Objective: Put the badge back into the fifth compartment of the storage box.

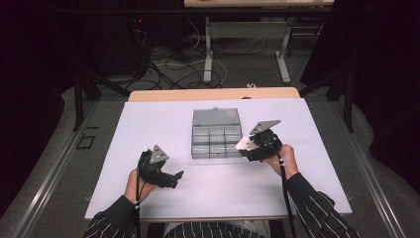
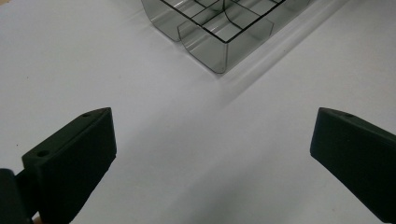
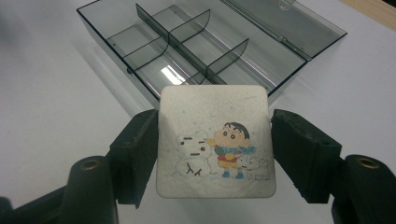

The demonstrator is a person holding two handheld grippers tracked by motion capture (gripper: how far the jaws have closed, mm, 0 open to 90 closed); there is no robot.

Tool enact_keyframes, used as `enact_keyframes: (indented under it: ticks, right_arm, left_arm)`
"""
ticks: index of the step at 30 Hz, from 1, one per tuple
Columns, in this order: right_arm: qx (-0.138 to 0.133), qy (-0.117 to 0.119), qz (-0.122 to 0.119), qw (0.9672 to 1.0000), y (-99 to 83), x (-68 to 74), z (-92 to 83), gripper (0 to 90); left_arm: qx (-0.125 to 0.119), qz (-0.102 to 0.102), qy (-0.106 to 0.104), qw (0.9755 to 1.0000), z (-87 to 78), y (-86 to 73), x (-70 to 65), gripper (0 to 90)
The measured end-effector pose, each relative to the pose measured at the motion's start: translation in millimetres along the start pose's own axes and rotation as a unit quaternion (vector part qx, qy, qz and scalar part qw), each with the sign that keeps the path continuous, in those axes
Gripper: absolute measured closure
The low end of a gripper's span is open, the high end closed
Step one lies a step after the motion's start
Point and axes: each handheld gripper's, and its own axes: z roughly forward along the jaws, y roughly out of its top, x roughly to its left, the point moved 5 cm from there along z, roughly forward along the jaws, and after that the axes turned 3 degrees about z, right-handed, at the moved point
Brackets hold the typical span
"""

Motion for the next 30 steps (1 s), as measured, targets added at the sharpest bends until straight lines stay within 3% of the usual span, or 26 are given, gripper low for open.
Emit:
enact_keyframes:
  ticks: [30]
  right_arm:
    - [-0.015,-0.008,0.014,0.9997,27.2,-1.2,23.3,33.2]
  left_arm:
    - [0.001,0.0,0.004,1.0,2.2,0.7,-0.3,0.4]
